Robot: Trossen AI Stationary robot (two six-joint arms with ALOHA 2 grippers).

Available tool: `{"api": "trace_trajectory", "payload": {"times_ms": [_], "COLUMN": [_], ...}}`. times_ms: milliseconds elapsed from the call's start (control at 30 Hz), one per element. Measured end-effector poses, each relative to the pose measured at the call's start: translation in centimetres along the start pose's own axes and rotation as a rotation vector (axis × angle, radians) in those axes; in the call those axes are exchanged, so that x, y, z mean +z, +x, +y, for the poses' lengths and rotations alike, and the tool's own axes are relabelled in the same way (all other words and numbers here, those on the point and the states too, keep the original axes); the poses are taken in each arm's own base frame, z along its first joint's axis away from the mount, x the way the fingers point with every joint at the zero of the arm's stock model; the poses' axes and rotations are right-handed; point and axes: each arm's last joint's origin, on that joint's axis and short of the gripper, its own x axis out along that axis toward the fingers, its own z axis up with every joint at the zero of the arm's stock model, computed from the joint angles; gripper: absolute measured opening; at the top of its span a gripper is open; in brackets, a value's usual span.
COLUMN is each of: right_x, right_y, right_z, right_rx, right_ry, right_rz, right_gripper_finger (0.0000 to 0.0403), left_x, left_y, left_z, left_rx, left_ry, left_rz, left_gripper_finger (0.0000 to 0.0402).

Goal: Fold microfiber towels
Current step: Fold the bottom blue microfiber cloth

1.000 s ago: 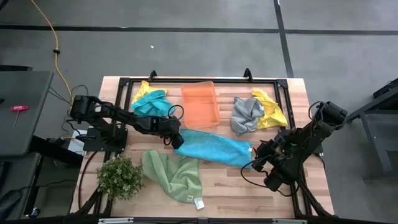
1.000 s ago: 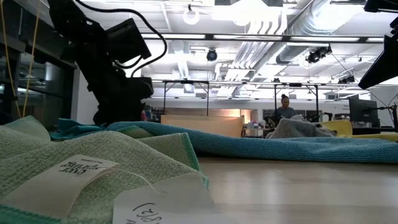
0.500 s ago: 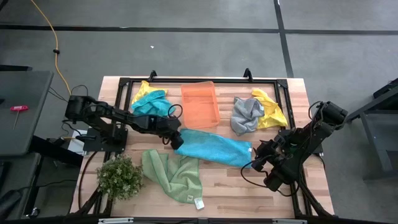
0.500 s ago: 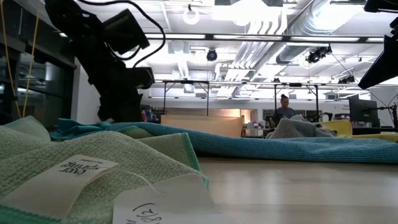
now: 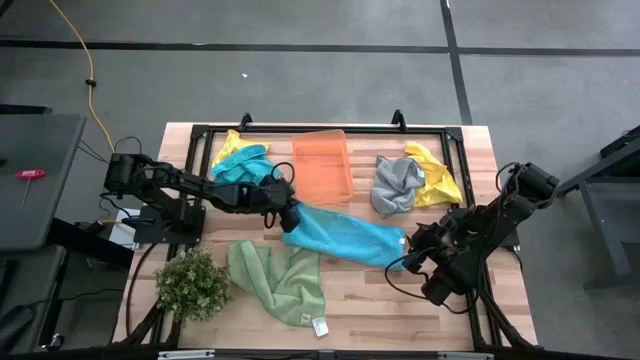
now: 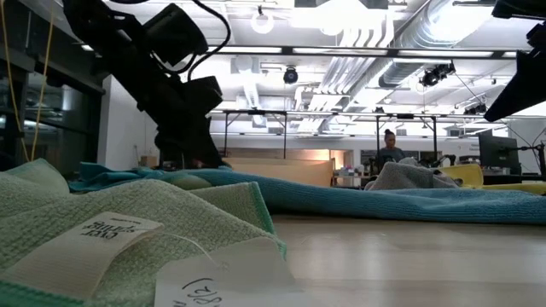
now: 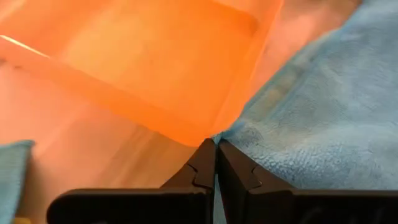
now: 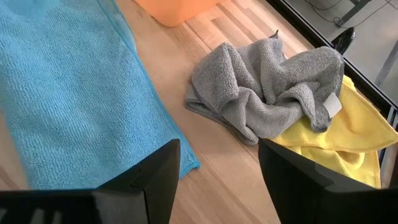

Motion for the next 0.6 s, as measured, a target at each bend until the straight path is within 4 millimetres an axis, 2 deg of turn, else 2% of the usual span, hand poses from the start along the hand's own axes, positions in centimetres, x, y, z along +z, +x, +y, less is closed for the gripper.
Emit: {"api": "trace_trajectory", "payload": {"times_ms": [600], "right_x": [0.3], "right_y": [0.3], "right_z": [0.0], "right_rx": [-0.011], "right_ry": [0.014], "right_rz": [0.004], "right_gripper_finger": [0.0210], "left_x": [-2.1], "left_y": [2.5], "left_z": [0.4], "left_rx": [0.068], "left_ry": [-0.011], "left_rz": [0.120], "left_gripper_finger": [0.0000]}}
